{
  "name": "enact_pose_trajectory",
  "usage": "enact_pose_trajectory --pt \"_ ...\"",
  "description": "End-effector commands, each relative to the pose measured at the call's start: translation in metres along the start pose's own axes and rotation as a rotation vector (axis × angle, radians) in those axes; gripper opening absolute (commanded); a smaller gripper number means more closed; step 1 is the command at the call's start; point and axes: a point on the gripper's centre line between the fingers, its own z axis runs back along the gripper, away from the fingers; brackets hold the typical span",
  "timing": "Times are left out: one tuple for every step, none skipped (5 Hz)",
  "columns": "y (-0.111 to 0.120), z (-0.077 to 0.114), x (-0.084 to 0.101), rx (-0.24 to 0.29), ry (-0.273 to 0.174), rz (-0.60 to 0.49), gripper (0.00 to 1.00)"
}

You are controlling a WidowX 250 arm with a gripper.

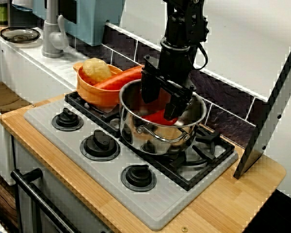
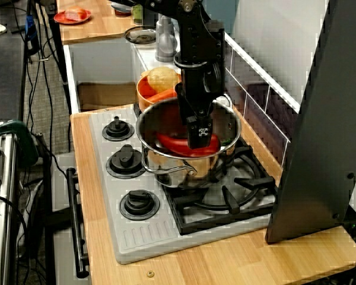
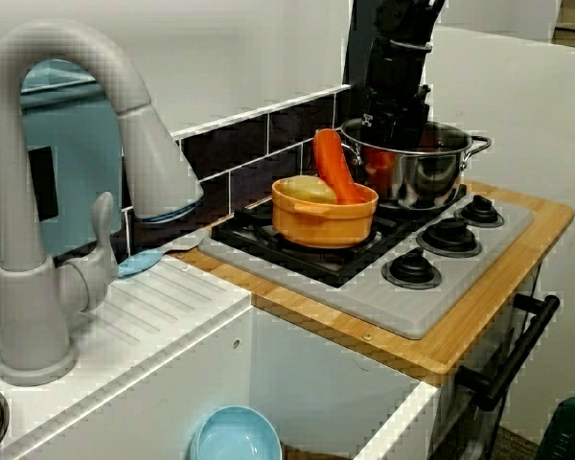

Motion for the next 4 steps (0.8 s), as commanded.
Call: enact_pose_trajectory --pt "0.0 0.0 0.0 0.0 0.0 0.0 1.0" --pt "-0.009 0.001 -0.015 0.006 -0.004 -0.014 1.0" --pt "-0.012 -0.003 -0.025 0.003 -0.015 -0.033 1.0" --pt "-0.008 -0.005 -0.023 0.013 -0.038 -0.023 1.0"
